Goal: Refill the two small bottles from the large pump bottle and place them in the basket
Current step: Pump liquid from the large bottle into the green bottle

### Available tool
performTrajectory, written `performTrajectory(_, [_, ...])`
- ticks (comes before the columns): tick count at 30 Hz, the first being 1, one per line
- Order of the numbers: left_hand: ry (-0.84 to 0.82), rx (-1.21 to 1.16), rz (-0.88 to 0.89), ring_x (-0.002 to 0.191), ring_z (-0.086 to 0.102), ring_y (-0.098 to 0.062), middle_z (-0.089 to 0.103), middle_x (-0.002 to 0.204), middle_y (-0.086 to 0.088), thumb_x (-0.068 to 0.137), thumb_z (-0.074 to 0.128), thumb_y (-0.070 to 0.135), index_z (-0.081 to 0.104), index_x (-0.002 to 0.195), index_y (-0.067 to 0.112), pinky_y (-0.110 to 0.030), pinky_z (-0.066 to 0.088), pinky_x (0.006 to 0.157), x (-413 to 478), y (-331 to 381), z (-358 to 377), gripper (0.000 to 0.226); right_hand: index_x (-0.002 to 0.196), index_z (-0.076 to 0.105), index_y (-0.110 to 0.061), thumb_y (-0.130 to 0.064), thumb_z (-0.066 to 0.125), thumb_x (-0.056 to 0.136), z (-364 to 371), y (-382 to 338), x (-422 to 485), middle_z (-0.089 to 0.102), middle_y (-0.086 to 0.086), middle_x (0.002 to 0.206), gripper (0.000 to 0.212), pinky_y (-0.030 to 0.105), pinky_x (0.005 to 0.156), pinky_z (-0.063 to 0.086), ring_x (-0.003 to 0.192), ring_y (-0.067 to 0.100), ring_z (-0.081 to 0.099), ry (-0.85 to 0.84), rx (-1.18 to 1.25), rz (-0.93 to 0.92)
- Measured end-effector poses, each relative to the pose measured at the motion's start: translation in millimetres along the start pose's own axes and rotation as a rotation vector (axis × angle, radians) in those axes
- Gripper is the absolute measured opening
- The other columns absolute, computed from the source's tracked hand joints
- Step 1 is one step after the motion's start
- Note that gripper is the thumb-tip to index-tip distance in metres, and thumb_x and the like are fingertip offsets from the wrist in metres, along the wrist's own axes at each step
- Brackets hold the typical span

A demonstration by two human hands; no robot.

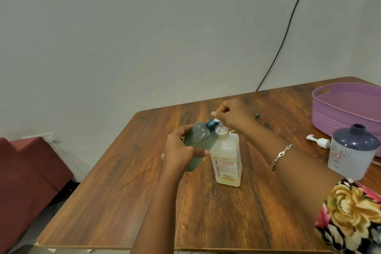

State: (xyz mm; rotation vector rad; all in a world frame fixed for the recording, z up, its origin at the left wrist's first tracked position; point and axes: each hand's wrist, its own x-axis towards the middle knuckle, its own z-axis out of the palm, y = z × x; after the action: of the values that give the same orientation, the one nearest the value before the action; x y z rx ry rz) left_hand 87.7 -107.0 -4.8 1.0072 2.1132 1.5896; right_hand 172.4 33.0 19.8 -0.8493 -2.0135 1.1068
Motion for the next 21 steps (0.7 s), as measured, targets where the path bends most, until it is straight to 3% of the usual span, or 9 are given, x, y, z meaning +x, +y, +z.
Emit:
performTrajectory(7, [-0.030, 0.017, -0.024, 0.106, 0.056, -0.018, 0.061, 0.112, 0.007, 0.052, 0.084, 0.001, 0.061, 0.115, 0.025, -0.049, 0.047, 0.093, -1, -11, 2, 0.072, 0.062, 0.052, -0.016, -0.017, 0.063, 0.085, 10, 15, -7, 0.055, -0.003, 0.063, 0.025, 0.026, 0.065, 0.046, 0.060, 0.010, 0.051, 0.046, 0.033, -0.009])
performTrajectory(13, [-0.021, -0.009, 0.010, 0.103, 0.055, -0.017, 0.059, 0.106, 0.010, 0.052, 0.083, -0.005, 0.060, 0.111, 0.026, -0.041, 0.049, 0.090, 4, 1, -1, 0.071, 0.062, 0.054, -0.016, -0.018, 0.067, 0.082, -2, 0, -2, 0.057, -0.006, 0.063, 0.024, 0.018, 0.053, 0.038, 0.059, 0.004, 0.052, 0.015, 0.027, -0.030])
performTrajectory(21, [-0.015, -0.016, -0.019, 0.105, 0.055, -0.021, 0.059, 0.113, -0.001, 0.050, 0.082, -0.008, 0.060, 0.117, 0.019, -0.043, 0.048, 0.091, 2, -11, 4, 0.076, 0.058, 0.051, -0.017, -0.017, 0.066, 0.082, 9, 15, -8, 0.053, -0.005, 0.061, 0.028, 0.025, 0.061, 0.043, 0.058, 0.006, 0.048, 0.082, 0.044, -0.068])
